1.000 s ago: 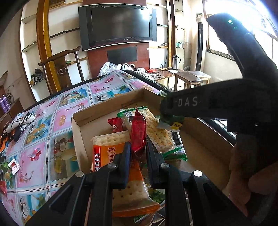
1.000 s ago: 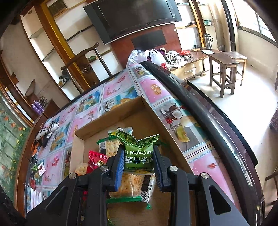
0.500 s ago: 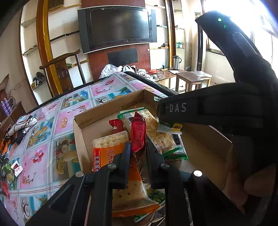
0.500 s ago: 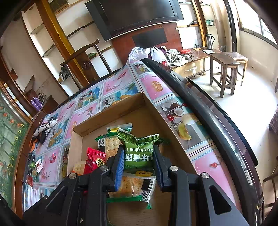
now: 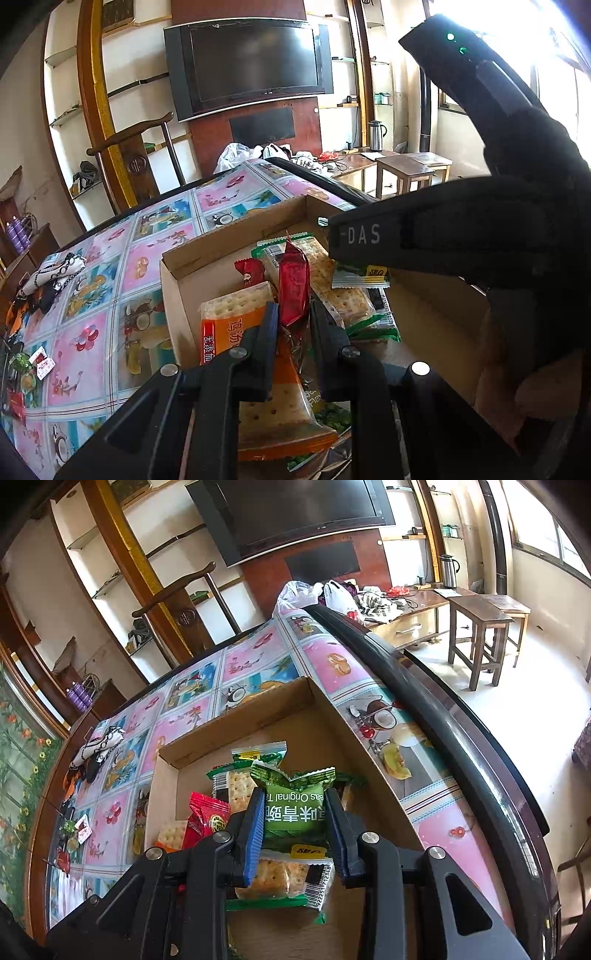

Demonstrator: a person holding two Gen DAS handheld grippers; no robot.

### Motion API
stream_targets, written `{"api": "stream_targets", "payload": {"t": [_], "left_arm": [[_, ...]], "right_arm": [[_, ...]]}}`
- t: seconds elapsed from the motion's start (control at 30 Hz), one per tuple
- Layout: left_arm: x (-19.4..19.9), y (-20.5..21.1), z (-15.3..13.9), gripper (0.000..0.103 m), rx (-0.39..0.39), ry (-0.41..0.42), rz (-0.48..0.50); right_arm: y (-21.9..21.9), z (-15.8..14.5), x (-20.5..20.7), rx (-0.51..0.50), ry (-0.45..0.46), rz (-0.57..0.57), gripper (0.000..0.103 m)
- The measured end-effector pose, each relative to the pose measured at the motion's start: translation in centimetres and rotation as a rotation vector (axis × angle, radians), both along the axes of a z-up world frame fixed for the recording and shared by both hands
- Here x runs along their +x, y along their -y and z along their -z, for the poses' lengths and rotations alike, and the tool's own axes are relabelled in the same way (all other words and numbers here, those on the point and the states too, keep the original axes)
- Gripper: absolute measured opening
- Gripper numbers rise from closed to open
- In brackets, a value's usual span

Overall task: Organize snacks
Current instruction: 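Lower the red pack and green bag into the box and open both grippers, then move both grippers back over the snack pile on the table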

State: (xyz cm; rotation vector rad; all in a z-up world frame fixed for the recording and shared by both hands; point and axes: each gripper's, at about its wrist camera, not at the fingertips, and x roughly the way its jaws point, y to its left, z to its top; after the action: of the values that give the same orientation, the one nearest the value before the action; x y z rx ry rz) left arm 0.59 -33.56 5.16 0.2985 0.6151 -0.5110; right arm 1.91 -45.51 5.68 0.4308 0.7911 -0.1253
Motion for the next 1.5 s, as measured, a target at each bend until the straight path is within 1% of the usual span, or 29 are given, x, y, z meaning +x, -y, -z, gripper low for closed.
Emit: {"api": "stream_targets", "payload": {"t": [0.1,0.13,0.17,0.2,0.23,0.27,0.37,0.47,0.63,0.8,0.93,1.03,1.17,1.2,1.27,1.37,1.43,1.47,1.5], "left_arm": [[0.1,-0.1,0.0,0.017,-0.003,-0.003,-0.004],[0.1,-0.1,0.0,0.019,-0.004,-0.005,-0.005],[0.2,-0.2,0.0,0.022,-0.006,-0.008,-0.007],[0.2,-0.2,0.0,0.025,-0.009,-0.008,-0.009],[0.2,-0.3,0.0,0.030,-0.013,-0.007,-0.010],[0.2,-0.4,-0.1,0.035,-0.016,-0.003,-0.012],[0.1,-0.4,-0.3,0.041,-0.015,0.011,-0.016],[0.2,-0.8,-0.6,0.044,-0.022,0.019,-0.022],[0.5,-2.4,-1.8,0.045,-0.065,0.007,-0.045],[1.4,-5.6,-2.8,0.048,-0.108,-0.009,-0.099],[2.5,-9.7,-3.1,0.049,-0.125,-0.021,-0.181],[3.4,-13.7,-2.8,0.049,-0.140,-0.034,-0.257],[3.8,-19.2,-2.4,0.049,-0.116,-0.021,-0.382],[3.9,-21.4,-2.3,0.049,-0.113,-0.019,-0.432],[3.8,-24.8,-2.3,0.049,-0.128,-0.021,-0.502],[3.7,-31.0,-2.0,0.050,-0.178,-0.040,-0.642],[3.8,-35.0,-1.3,0.050,-0.237,-0.086,-0.742],[3.8,-36.1,-1.0,0.050,-0.235,-0.092,-0.784],[3.7,-37.0,-0.8,0.050,-0.217,-0.089,-0.825]], "right_arm": [[0.0,-0.1,-0.1,0.002,0.006,0.001,0.034],[0.0,-0.1,-0.1,0.001,0.009,0.004,0.036],[0.0,-0.2,-0.1,-0.001,0.013,0.007,0.042],[0.0,-0.3,-0.2,-0.007,0.017,0.013,0.044],[0.0,-0.4,-0.3,-0.011,0.024,0.017,0.046],[0.0,-0.6,-0.4,-0.013,0.032,0.017,0.048],[-0.1,-1.0,-0.6,-0.025,0.051,0.022,0.049],[0.0,-1.4,-0.8,-0.020,0.078,0.026,0.049],[0.0,-2.3,-1.4,-0.030,0.131,0.044,0.049],[-0.2,-2.5,-1.4,-0.034,0.144,0.041,0.049],[-0.7,-2.7,-1.5,-0.048,0.159,0.029,0.049],[-1.1,-2.8,-1.5,-0.064,0.164,0.022,0.049],[-1.5,-2.7,-1.4,-0.079,0.157,0.014,0.049],[-1.6,-2.6,-1.3,-0.084,0.157,0.012,0.049],[-1.8,-2.7,-1.4,-0.093,0.165,0.009,0.049],[-2.5,-3.4,-1.9,-0.108,0.217,-0.014,0.049],[-3.4,-3.9,-2.1,-0.130,0.259,-0.040,0.049],[-3.9,-4.0,-2.2,-0.140,0.273,-0.055,0.049],[-4.9,-4.3,-2.3,-0.154,0.296,-0.089,0.049]]}}
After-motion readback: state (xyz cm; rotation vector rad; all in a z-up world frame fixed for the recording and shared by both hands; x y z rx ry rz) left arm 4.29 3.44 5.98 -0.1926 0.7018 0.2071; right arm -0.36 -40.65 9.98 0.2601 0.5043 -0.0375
